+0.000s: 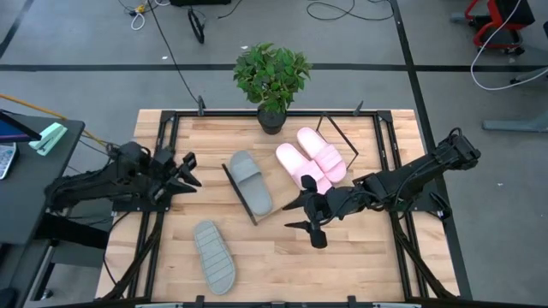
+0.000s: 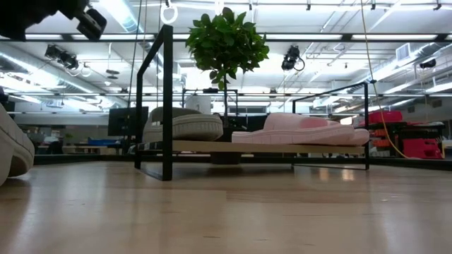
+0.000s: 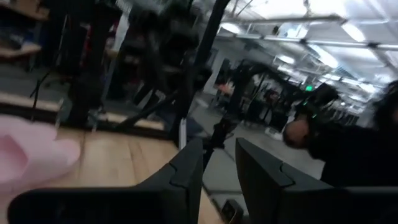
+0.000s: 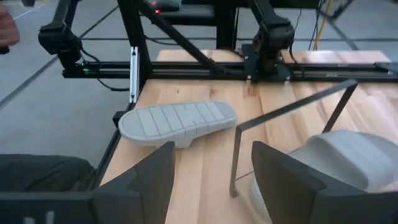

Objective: Pick and place slides into the shelf
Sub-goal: Put the gray slipper on the shelf

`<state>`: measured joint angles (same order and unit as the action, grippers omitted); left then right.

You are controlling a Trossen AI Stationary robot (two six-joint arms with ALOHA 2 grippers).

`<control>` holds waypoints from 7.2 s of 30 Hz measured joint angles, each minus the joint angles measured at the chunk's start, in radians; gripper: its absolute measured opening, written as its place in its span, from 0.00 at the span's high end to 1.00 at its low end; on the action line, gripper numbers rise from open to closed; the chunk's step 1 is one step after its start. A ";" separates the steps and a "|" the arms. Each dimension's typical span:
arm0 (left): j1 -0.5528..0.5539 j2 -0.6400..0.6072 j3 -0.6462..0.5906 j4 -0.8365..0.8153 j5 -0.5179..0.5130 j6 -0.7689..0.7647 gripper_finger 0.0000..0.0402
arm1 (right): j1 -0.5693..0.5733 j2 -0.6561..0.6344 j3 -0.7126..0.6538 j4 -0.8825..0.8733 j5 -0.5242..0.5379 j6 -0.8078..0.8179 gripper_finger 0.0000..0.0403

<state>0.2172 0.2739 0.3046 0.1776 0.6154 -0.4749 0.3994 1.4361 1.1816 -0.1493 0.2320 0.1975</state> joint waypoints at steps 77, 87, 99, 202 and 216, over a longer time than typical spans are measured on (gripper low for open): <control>-1.083 0.549 0.384 -0.429 -1.251 -0.012 0.90 | 0.234 1.039 0.778 0.141 0.369 -1.082 0.30; -1.083 0.549 0.384 -0.422 -1.251 -0.012 0.88 | 0.200 1.057 0.777 0.146 0.376 -1.089 0.30; -1.083 0.549 0.384 -0.422 -1.251 -0.011 0.88 | 0.130 1.057 0.777 0.127 0.286 -1.111 0.30; -1.035 0.551 0.384 -0.377 -1.340 0.322 0.79 | -0.556 0.254 0.775 -0.879 -0.796 -0.139 0.89; -0.759 0.551 0.384 -0.180 -1.468 0.856 0.82 | -0.703 0.258 0.637 -0.839 -0.905 -0.266 0.89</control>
<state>-0.5418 0.8246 0.6888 -0.0026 -0.8528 0.3813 -0.3037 1.6945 1.8186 -0.9884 -0.6735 -0.0688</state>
